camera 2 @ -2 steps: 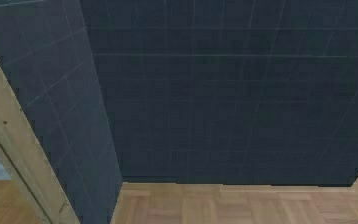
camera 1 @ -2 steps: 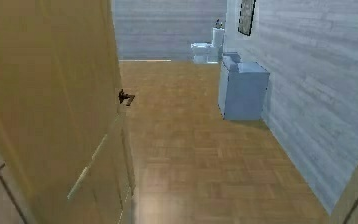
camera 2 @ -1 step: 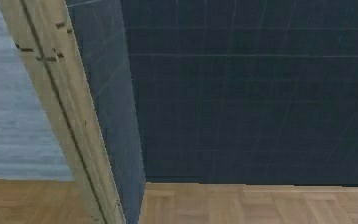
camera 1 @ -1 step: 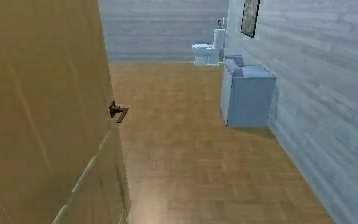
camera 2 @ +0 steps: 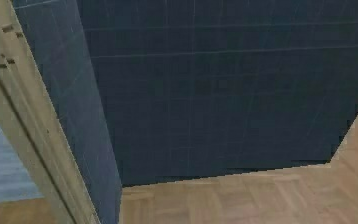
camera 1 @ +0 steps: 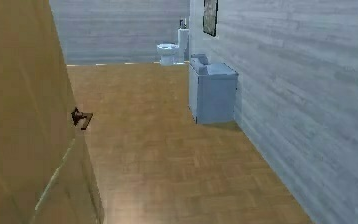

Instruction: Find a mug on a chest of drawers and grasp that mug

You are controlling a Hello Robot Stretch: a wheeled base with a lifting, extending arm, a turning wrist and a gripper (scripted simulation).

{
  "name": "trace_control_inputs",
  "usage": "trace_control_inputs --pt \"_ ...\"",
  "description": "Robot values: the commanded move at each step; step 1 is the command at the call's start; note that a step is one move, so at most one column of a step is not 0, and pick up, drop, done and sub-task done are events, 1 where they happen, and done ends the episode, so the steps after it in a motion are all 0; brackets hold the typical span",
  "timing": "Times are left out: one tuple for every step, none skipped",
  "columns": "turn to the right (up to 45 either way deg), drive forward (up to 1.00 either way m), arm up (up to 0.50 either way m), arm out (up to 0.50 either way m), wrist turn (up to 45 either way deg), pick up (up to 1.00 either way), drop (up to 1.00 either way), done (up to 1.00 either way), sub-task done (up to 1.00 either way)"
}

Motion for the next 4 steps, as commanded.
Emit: trace_control_inputs --pt "0.0 0.90 0.00 0.00 0.0 0.00 0.00 0.00 0.00" --pt "-21.0 0.00 0.00 0.00 0.0 0.00 0.00 0.00 0.00" --pt "-3.0 0.00 0.00 0.00 0.0 0.00 0.00 0.00 0.00" --pt "0.0 0.35 0.00 0.00 0.0 0.00 0.00 0.00 0.00"
